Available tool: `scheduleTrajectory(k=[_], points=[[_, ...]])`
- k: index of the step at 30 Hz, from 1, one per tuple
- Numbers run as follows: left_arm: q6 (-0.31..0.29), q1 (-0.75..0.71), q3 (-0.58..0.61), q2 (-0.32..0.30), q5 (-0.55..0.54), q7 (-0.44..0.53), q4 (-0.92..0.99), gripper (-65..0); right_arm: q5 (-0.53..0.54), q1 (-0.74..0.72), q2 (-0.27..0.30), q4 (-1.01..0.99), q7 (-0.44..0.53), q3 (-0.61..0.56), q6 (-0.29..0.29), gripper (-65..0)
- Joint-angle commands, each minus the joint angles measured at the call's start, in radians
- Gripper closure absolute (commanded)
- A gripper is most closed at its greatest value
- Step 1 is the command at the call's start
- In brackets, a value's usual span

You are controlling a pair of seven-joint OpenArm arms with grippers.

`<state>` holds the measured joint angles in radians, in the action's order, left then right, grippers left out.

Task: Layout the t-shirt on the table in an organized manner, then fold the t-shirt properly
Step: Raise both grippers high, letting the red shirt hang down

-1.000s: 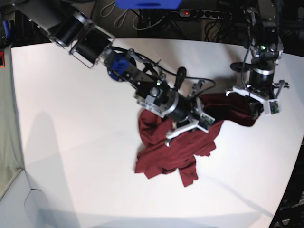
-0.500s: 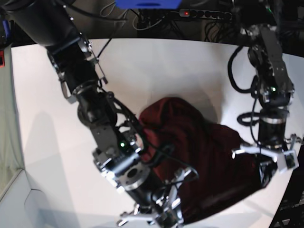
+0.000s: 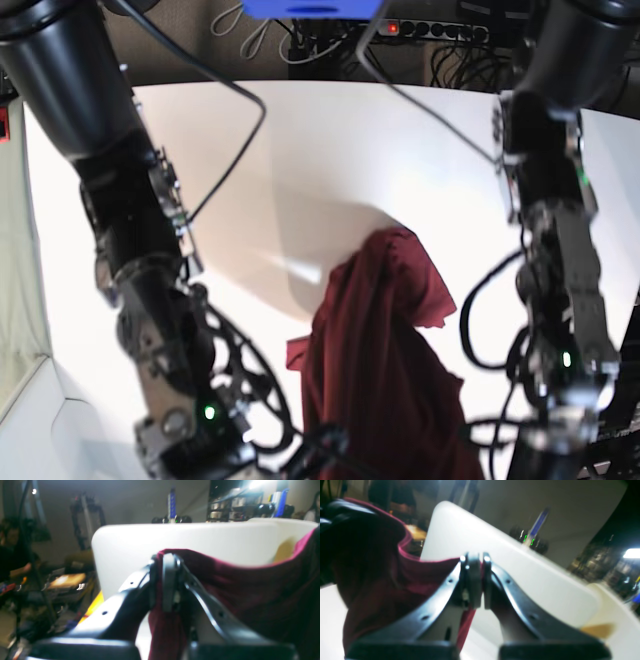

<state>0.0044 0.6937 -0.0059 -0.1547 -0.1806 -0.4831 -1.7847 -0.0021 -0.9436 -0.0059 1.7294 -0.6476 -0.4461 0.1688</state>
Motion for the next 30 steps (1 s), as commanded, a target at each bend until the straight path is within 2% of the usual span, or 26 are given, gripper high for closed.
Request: scheduleTrajectory(k=[1, 8, 13, 21, 25, 30], points=[[0.009, 0.077, -0.004, 0.013, 0.006, 0.036, 0.007, -0.2, -0.005, -0.067, -0.007, 0.01, 0.03, 0.007, -0.005, 0.0], [0.009, 0.311, -0.007, 0.034, 0.006, 0.028, 0.07, -0.2, -0.005, -0.243, -0.01, -0.05, 0.032, 0.05, -0.005, 0.0], [0.009, 0.41, -0.022, 0.002, 0.006, 0.028, 0.096, -0.2, -0.005, -0.358, -0.044, -0.136, 0.032, 0.086, -0.005, 0.0], [0.009, 0.508, -0.105, -0.07, 0.006, 0.028, 0.098, -0.2, -0.005, -0.362, -0.09, -0.231, 0.036, 0.089, -0.005, 0.0], [0.009, 0.541, -0.119, -0.127, 0.006, 0.028, 0.096, -0.2, -0.006, -0.362, -0.125, -0.271, 0.036, 0.089, -0.005, 0.0], [0.009, 0.542, -0.119, -0.168, 0.005, 0.028, 0.081, -0.2, -0.006, -0.362, -0.148, -0.314, 0.041, 0.091, -0.007, 0.0]])
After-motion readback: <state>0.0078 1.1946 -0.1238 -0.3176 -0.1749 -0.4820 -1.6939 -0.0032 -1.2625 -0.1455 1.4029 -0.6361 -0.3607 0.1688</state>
